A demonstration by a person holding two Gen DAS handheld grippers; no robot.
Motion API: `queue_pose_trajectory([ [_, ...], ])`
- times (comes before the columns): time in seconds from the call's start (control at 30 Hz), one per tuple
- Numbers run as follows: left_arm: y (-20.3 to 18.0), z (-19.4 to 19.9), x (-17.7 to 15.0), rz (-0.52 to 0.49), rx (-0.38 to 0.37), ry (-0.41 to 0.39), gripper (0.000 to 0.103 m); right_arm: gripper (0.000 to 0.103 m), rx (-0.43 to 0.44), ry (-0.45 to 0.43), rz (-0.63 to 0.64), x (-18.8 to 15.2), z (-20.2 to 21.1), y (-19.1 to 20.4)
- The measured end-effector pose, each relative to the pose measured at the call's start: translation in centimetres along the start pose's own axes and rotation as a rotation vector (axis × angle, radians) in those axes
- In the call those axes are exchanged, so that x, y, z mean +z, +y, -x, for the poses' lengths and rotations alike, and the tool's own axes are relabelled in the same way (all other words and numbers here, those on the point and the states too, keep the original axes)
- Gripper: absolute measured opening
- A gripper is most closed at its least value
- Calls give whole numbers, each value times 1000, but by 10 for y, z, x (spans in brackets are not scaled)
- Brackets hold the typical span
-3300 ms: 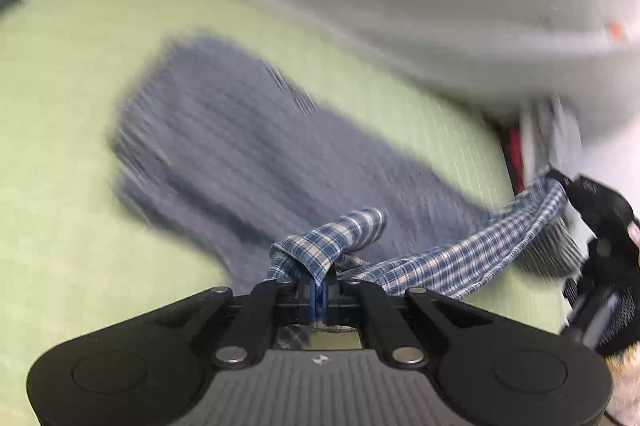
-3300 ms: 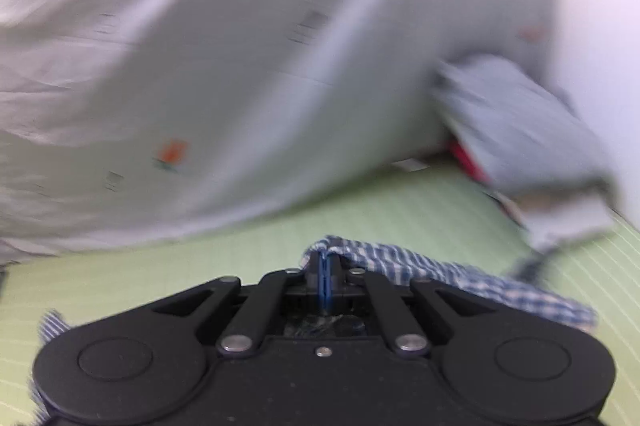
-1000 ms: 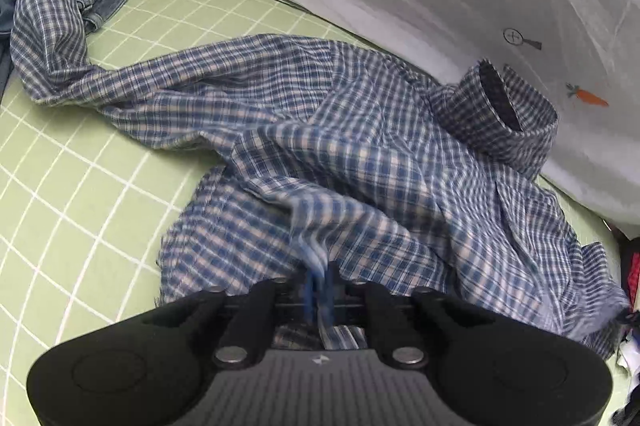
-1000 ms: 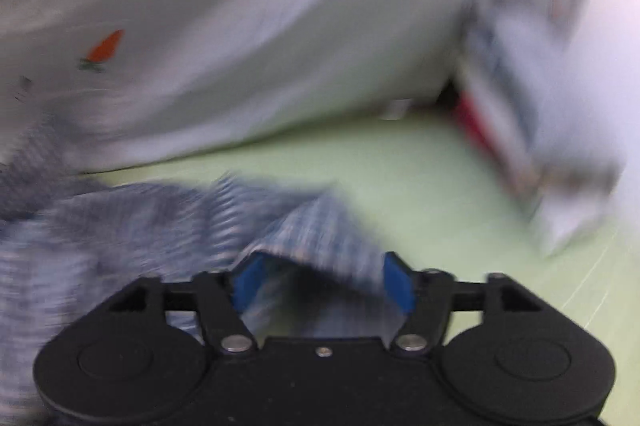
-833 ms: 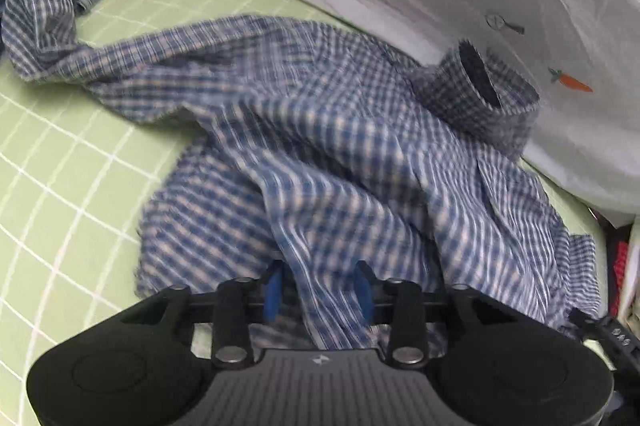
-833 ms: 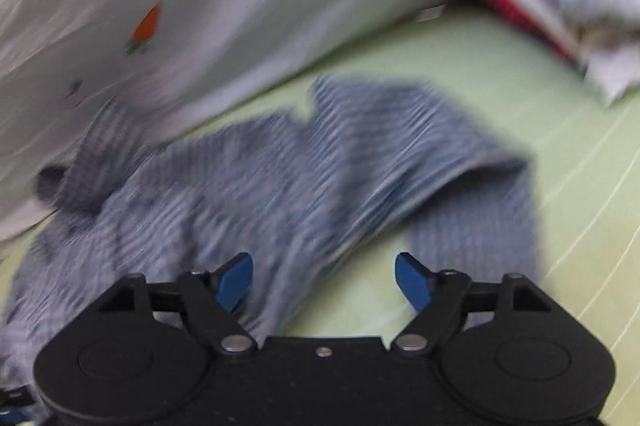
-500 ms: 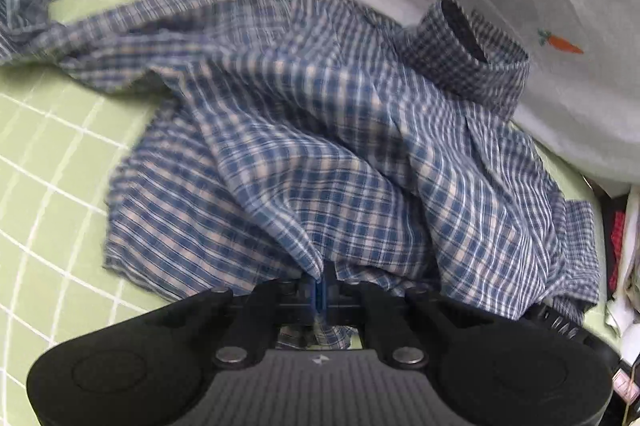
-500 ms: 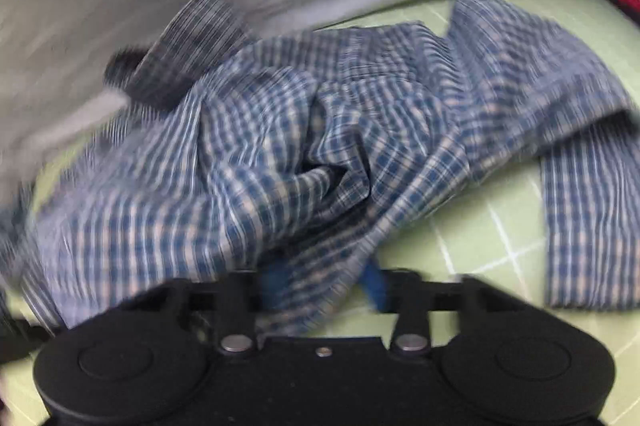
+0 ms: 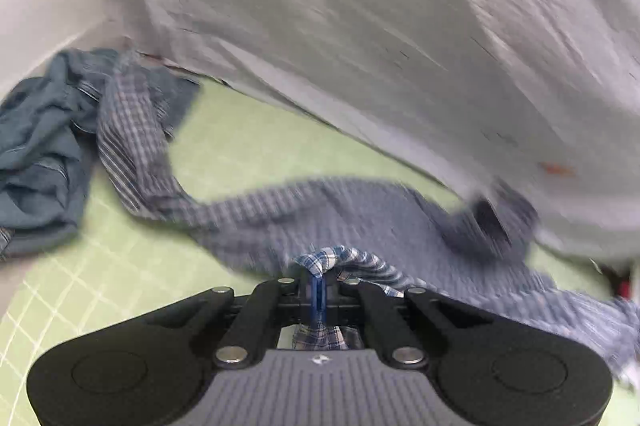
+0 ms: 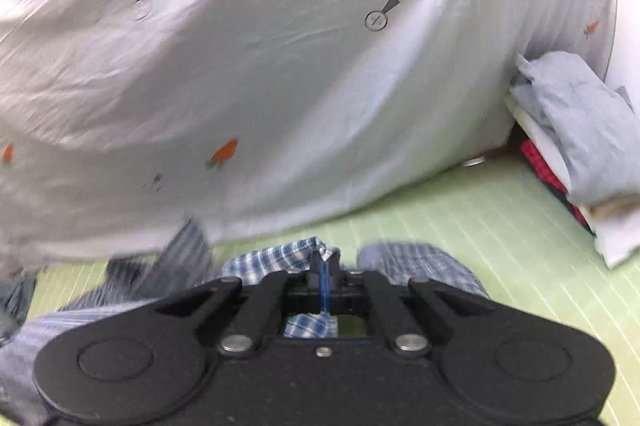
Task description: Fold clothes
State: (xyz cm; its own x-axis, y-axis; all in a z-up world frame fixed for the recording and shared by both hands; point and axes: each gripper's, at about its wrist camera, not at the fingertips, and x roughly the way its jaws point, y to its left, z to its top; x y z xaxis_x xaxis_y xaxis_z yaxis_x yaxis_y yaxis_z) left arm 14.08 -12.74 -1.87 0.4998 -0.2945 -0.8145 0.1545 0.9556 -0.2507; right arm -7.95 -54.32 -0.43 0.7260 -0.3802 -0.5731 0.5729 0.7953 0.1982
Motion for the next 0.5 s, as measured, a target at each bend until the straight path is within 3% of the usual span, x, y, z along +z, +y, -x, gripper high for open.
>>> queue_pose_trajectory([
  [0.03, 1, -5, 5, 4, 17, -9, 7, 7, -2, 19, -18, 2, -16, -2],
  [0.07, 2, -10, 11, 8, 34, -19, 9, 19, -8, 45, -36, 2, -29, -4],
  [0.1, 3, -15, 16, 13, 51, -28, 20, 36, -19, 79, -58, -3, -37, -5],
  [0.13, 4, -20, 21, 17, 69, -37, 40, 44, -30, 105, -83, -10, -41, -7],
  [0.2, 11, -20, 9, 9, 66, -26, 67, 58, -35, 146, -125, -29, -40, -8],
  [0.3, 24, -19, -15, 24, 38, 10, 68, 70, -59, 219, -141, -63, -25, -9],
  [0.5, 36, -25, -48, 32, -30, 99, 75, 73, 1, 427, -126, -125, -32, 19],
])
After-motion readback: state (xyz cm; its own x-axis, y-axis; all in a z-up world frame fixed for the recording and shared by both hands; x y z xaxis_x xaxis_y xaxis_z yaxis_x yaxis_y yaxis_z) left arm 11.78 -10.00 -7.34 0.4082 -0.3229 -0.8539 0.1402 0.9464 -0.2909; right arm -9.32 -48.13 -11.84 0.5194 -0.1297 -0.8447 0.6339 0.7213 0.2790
